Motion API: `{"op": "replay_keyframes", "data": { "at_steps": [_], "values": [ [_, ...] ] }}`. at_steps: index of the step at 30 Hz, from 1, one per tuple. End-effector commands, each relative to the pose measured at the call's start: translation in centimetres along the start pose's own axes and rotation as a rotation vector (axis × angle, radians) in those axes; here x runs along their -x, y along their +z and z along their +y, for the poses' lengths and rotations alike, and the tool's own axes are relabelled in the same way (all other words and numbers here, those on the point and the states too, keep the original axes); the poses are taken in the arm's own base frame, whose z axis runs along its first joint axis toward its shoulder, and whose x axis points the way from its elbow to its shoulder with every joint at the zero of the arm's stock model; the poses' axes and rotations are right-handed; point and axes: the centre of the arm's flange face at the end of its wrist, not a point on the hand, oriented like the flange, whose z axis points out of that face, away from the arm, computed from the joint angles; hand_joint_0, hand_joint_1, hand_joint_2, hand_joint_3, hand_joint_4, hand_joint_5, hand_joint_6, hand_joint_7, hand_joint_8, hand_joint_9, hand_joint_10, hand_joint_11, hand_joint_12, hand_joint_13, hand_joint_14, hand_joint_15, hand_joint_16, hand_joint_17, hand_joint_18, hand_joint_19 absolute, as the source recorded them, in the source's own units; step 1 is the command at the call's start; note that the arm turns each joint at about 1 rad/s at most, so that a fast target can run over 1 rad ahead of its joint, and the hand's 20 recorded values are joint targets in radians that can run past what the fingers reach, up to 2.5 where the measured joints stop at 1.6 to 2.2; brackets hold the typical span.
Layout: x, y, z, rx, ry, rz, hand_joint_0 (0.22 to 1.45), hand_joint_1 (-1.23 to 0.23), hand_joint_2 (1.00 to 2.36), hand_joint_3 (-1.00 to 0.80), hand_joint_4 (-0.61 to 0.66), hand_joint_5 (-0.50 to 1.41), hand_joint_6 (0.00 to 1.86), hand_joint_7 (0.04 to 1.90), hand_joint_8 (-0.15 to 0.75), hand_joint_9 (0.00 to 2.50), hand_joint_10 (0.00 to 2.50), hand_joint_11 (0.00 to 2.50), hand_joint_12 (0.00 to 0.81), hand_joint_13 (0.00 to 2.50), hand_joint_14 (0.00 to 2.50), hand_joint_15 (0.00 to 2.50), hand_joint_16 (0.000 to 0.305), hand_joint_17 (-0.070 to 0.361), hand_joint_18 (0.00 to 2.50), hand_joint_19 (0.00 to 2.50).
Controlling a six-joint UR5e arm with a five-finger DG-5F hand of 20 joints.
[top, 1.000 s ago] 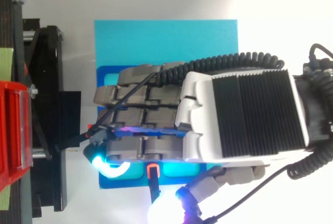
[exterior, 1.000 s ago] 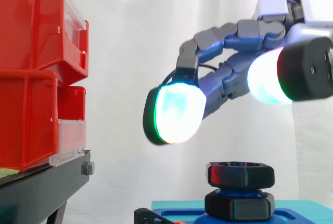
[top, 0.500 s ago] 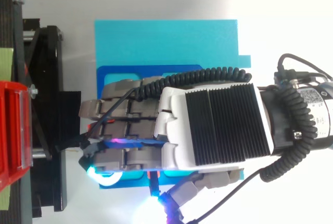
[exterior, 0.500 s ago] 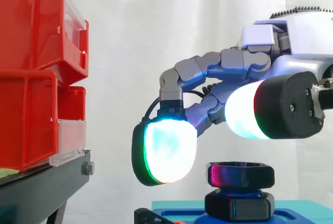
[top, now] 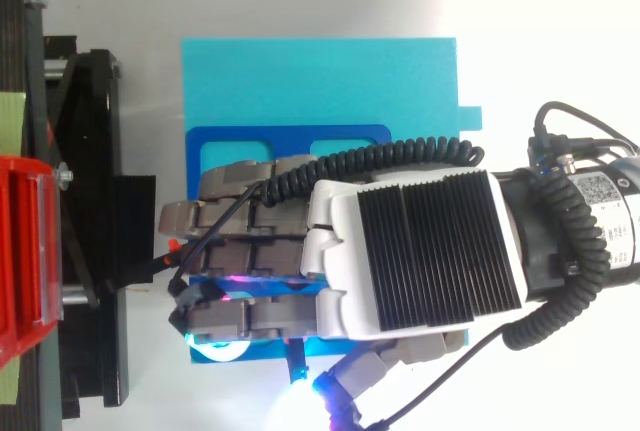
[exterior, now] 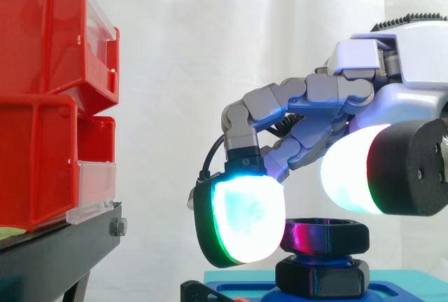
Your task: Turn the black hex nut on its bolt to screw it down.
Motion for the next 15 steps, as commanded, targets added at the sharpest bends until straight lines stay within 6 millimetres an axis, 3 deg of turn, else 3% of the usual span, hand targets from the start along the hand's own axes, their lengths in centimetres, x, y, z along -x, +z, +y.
{"op": "replay_keyframes", "data": {
  "at_steps": [1, 15],
  "values": [
    [0.02, -0.04, -0.04, 0.009, -0.019, 0.002, 0.52, -0.33, 1.00, -0.50, 0.14, -0.03, 0.50, 1.34, 0.221, 0.69, 0.01, 0.15, 0.271, 0.47, 0.00, 0.00, 0.042, 0.095, 0.41, 0.28],
    [0.05, -0.15, -0.50, 0.011, -0.057, 0.007, 0.52, -0.31, 1.00, -0.50, 0.15, -0.02, 0.50, 1.42, 0.224, 0.69, 0.01, 0.17, 0.273, 0.47, 0.00, 0.00, 0.042, 0.096, 0.40, 0.28]
  ]
}}
